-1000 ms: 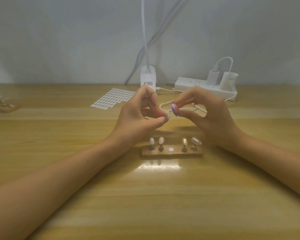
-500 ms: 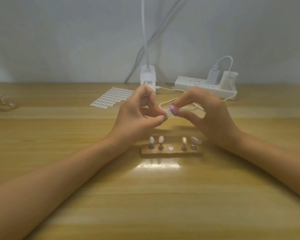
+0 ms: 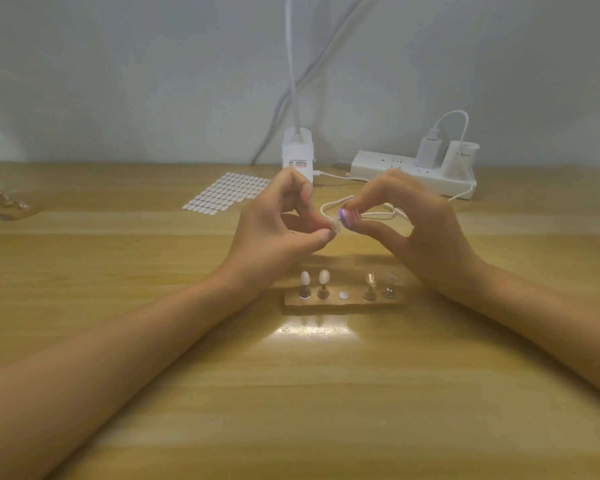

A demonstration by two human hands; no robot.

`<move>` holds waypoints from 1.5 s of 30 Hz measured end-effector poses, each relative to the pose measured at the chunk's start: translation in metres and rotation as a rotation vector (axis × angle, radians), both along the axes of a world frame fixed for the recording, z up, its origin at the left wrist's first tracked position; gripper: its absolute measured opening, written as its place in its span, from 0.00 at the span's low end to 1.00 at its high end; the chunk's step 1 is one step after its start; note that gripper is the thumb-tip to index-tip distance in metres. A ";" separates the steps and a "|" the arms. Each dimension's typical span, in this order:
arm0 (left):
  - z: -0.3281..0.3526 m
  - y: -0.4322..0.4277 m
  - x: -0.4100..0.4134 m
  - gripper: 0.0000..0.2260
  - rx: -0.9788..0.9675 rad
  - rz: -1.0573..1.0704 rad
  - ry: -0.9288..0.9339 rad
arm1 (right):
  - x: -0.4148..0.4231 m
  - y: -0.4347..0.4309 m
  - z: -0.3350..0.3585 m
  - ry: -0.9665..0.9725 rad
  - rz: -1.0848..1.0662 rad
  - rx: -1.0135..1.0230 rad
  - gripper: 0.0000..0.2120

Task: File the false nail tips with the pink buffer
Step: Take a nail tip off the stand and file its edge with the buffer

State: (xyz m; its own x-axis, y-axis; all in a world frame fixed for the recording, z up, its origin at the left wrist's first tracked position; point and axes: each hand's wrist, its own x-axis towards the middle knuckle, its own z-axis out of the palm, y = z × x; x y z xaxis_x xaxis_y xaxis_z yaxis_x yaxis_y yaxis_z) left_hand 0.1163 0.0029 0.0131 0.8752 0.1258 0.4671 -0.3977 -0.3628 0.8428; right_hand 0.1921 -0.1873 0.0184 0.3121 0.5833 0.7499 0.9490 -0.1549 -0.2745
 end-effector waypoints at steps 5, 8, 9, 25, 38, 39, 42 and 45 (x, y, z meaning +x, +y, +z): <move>0.000 0.003 0.001 0.19 -0.012 0.012 0.008 | 0.003 0.003 -0.002 0.023 -0.003 -0.064 0.06; 0.000 0.001 0.001 0.18 0.002 0.002 0.016 | 0.002 0.000 0.000 -0.003 0.015 -0.007 0.06; 0.000 0.000 0.001 0.18 0.004 -0.005 0.017 | 0.001 0.002 -0.001 -0.035 0.026 -0.014 0.05; -0.002 0.003 0.002 0.18 0.006 0.014 0.051 | 0.003 0.003 -0.005 -0.051 0.008 -0.030 0.04; -0.002 0.004 0.003 0.18 -0.007 0.003 0.071 | 0.007 -0.002 -0.004 -0.010 -0.024 -0.018 0.06; -0.002 0.004 0.003 0.18 -0.003 0.003 0.075 | 0.005 0.000 -0.005 -0.025 -0.022 -0.027 0.05; -0.003 0.005 0.003 0.18 -0.027 -0.002 0.088 | 0.007 0.001 -0.004 0.020 -0.016 -0.056 0.06; -0.002 0.003 0.002 0.19 -0.033 -0.014 0.084 | 0.005 0.000 -0.002 -0.015 0.014 0.000 0.05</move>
